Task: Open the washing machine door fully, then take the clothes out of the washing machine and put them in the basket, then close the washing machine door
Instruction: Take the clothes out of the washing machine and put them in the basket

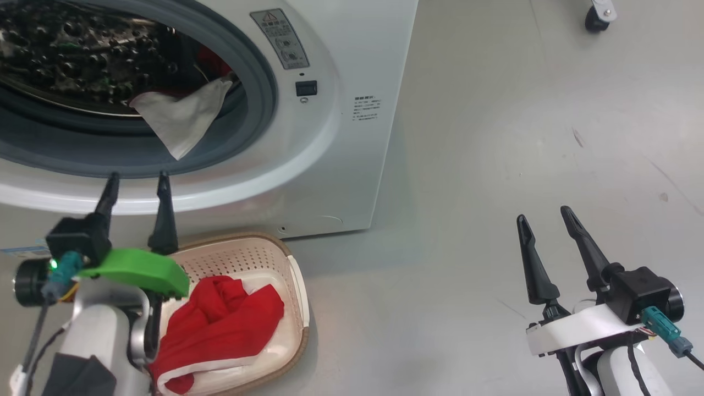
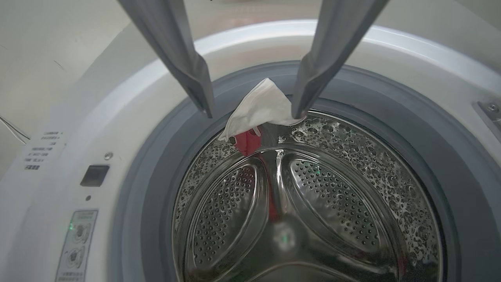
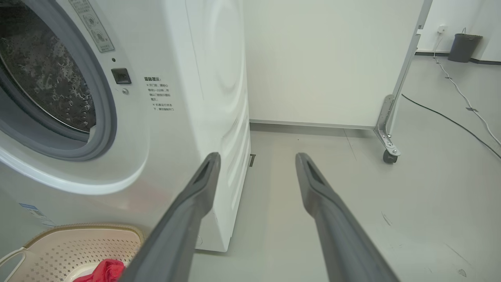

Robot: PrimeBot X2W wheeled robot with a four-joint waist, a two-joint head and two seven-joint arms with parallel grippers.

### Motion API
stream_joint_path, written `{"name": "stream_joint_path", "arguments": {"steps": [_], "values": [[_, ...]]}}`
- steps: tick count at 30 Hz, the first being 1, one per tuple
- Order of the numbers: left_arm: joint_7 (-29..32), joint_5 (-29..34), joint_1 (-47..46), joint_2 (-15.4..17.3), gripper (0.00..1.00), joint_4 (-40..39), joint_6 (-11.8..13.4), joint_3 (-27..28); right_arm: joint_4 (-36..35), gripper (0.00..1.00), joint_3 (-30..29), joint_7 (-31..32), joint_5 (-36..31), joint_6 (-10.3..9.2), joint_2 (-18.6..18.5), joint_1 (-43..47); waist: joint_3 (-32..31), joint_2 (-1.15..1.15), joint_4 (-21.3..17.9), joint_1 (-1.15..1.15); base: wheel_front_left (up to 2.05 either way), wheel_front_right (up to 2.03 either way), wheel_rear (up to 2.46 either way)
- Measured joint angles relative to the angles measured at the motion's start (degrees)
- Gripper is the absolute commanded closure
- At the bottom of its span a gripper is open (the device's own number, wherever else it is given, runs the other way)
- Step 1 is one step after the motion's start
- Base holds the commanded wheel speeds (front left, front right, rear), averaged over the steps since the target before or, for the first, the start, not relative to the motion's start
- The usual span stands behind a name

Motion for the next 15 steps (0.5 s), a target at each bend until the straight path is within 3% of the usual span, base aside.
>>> {"name": "stream_joint_path", "arguments": {"steps": [15], "values": [[13.9,-2.2,-21.4,4.8,0.0,3.6,1.7,5.1,-1.9,0.0,2.0,0.0,0.6,0.75,0.4,-4.8,12.2,0.0,-5.6,0.0,0.0,0.0,0.0]]}}
